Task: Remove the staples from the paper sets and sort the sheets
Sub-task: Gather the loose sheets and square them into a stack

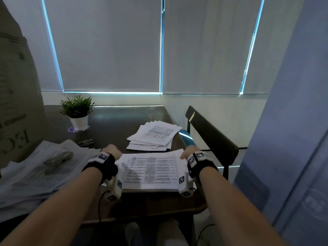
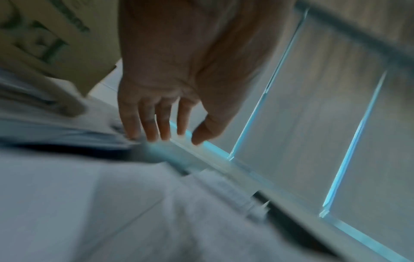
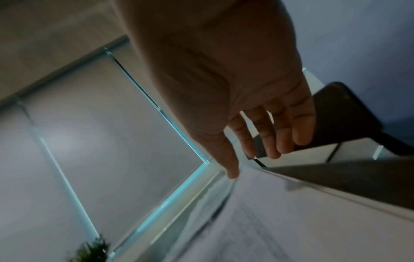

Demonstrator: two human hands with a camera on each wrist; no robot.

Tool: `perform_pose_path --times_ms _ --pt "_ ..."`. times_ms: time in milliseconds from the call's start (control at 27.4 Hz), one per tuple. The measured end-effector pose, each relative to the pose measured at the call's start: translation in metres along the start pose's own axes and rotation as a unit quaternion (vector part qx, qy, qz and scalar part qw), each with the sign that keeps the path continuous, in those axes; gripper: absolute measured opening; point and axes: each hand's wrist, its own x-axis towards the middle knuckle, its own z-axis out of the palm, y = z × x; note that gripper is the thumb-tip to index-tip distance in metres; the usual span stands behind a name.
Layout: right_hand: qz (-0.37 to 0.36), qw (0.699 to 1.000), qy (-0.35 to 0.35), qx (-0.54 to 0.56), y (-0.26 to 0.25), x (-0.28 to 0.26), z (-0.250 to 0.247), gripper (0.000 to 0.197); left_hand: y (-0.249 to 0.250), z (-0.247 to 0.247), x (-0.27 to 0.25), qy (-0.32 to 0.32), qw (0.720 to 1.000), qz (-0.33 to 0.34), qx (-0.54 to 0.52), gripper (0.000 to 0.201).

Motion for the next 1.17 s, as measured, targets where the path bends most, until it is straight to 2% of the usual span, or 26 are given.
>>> perform_pose_path --times_ms 110,183,256,366,402,512,585,658,731,804,914,1024,1097,1170 --pt "-0.060 0.992 -0.002 0.115 -0.045 0.021 -0.019 0.033 0.060 -0.026 0.016 -0.038 0.987 0.097 -0.123 0.034" --pt "-0.047 0.979 -0.045 0.195 -0.073 0.037 -0.019 0.025 0.094 -0.028 0.039 -0.064 0.972 0.123 -0.187 0.038" --pt "-0.027 0.973 -0.062 0.223 -0.090 0.066 -0.008 0.019 0.117 -0.018 0.067 -0.072 0.969 0.123 -0.201 0.040" --pt "-0.018 0.976 -0.068 0.205 -0.102 0.107 0.007 0.017 0.134 0.000 0.101 -0.088 0.974 0.098 -0.187 0.044" --pt "-0.020 0.979 -0.065 0.192 -0.101 0.119 0.009 0.029 0.133 0.005 0.112 -0.088 0.977 0.087 -0.175 0.044" --pt "0.003 0.986 -0.060 0.154 -0.093 0.169 0.017 0.043 0.122 0.027 0.168 -0.076 0.980 0.044 -0.178 0.042" --pt "0.020 0.990 -0.046 0.135 -0.086 0.206 0.024 0.034 0.107 0.043 0.215 -0.053 0.981 0.008 -0.187 0.045" --pt "0.031 0.990 -0.026 0.134 -0.078 0.245 0.032 0.014 0.096 0.055 0.248 -0.036 0.982 -0.016 -0.182 0.052" --pt "0.045 0.990 -0.017 0.135 -0.074 0.266 0.036 0.010 0.093 0.060 0.254 -0.047 0.984 -0.016 -0.171 0.058" --pt "0.052 0.988 -0.022 0.143 -0.078 0.271 0.037 0.027 0.095 0.065 0.261 -0.058 0.988 -0.013 -0.139 0.063" --pt "0.035 0.993 -0.025 0.113 -0.079 0.278 0.041 0.039 0.090 0.079 0.278 -0.048 0.994 -0.012 -0.096 0.040" --pt "0.016 0.996 -0.017 0.082 -0.073 0.284 0.047 0.034 0.086 0.086 0.282 -0.032 0.998 0.004 -0.052 0.019" --pt "0.013 0.999 -0.008 0.038 -0.070 0.286 0.050 0.019 0.088 0.087 0.285 -0.027 0.997 -0.004 -0.071 0.026" --pt "0.015 0.999 -0.028 0.007 -0.067 0.286 0.047 0.018 0.084 0.084 0.287 -0.022 0.994 -0.020 -0.101 0.033"
